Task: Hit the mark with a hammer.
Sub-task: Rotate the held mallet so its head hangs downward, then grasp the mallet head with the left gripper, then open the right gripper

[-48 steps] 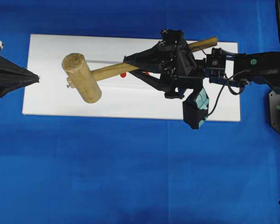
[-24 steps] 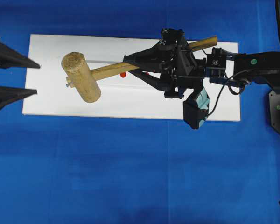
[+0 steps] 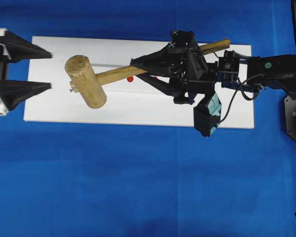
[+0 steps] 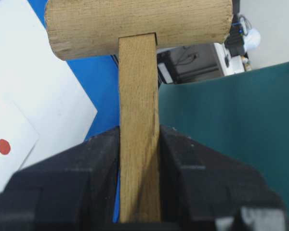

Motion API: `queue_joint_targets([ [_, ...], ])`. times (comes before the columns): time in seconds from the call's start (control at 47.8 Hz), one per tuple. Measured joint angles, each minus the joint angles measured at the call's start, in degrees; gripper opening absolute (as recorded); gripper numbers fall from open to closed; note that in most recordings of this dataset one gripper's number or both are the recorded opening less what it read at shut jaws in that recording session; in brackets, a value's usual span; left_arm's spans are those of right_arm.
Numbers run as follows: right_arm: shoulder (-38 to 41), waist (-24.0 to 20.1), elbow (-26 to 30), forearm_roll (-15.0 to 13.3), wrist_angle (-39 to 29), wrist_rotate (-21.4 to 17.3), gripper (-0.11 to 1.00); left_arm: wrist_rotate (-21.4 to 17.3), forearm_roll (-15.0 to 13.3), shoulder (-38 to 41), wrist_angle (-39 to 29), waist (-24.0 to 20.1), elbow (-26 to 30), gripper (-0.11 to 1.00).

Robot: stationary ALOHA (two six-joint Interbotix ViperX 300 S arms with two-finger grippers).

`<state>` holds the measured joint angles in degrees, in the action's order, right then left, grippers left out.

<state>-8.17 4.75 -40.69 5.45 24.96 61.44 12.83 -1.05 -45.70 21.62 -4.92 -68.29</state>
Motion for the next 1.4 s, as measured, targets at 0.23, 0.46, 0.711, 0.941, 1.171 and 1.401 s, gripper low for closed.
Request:
queue_joint_targets([
  [0.23, 0.0, 0.09, 0.0, 0.0, 0.0, -0.09, 0.09, 0.18, 0.0, 11.34, 5.45, 1.14, 5.36, 0.94],
  [0.46, 0.0, 0.09, 0.0, 0.09, 0.0, -0.09, 0.09, 0.26, 0.0, 16.88, 6.77, 1.23, 8.61, 0.94],
  [0.711, -0.09, 0.09, 0.0, 0.79, 0.44, -0.09, 0.09, 1.85, 0.0, 17.4, 6.15, 1.32, 9.05, 0.86],
  [0.941, 0.0, -0.09, 0.0, 1.67, 0.53, 0.0, 0.09, 3.43, -0.09, 17.49, 3.6, 1.58, 9.23, 0.48],
  [1.171, -0.09, -0.09, 0.0, 2.29, 0.53, -0.09, 0.1, 3.16, -0.18, 17.4, 3.78, 1.49, 9.23, 0.48],
  [1.401, 0.0, -0.09, 0.0, 2.55, 0.35, 0.0, 0.12, 3.25, -0.09, 17.4, 3.78, 1.49, 9.23, 0.48],
])
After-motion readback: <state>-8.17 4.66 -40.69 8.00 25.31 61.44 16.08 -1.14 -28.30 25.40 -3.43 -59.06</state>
